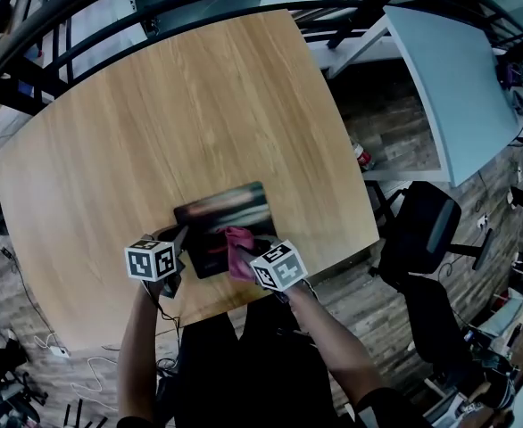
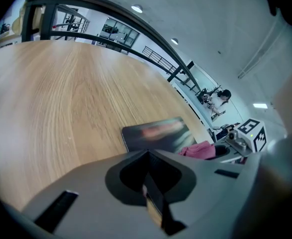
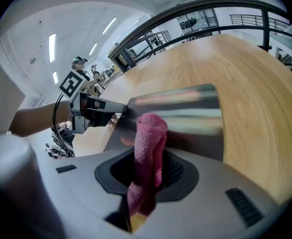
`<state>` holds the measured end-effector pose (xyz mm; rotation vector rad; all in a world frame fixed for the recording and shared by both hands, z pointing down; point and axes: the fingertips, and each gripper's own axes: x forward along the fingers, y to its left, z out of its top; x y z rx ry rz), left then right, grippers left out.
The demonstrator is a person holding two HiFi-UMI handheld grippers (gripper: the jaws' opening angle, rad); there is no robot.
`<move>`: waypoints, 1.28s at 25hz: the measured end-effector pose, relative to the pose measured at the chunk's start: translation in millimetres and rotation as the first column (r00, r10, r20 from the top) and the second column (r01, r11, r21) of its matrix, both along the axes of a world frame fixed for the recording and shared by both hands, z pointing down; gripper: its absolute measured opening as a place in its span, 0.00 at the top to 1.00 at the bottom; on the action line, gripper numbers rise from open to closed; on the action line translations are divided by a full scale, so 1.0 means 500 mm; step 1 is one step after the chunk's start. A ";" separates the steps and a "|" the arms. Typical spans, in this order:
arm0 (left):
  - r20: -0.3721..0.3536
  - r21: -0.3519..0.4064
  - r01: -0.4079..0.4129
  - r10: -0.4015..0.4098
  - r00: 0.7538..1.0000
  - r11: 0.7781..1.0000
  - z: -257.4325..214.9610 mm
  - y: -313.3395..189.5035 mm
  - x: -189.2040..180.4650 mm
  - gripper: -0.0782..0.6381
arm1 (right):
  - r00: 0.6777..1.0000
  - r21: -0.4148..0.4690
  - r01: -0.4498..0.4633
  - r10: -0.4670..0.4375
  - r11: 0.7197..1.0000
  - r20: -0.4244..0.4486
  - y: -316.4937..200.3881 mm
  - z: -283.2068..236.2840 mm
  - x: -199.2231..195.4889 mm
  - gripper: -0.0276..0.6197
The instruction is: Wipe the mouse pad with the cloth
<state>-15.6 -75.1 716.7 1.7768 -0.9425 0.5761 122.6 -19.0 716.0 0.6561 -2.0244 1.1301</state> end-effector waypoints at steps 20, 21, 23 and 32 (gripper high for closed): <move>0.016 -0.009 0.044 -0.043 0.999 0.999 0.003 -0.002 -0.003 0.86 | 0.997 -0.004 -0.015 0.015 1.000 -0.070 -0.037 0.003 0.127 0.81; 0.015 -0.009 0.047 -0.047 0.999 0.999 0.003 -0.002 -0.003 0.86 | 0.997 -0.006 -0.016 0.015 1.000 -0.071 -0.038 0.004 0.129 0.81; 0.014 -0.009 0.054 -0.054 0.998 0.998 0.003 -0.003 -0.002 0.86 | 0.997 -0.011 -0.014 0.013 1.000 -0.074 -0.040 0.004 0.136 0.81; 0.018 -0.009 0.081 -0.081 0.997 0.997 0.004 -0.002 0.000 0.86 | 0.995 -0.028 0.008 -0.011 1.000 -0.095 -0.046 0.006 0.166 0.81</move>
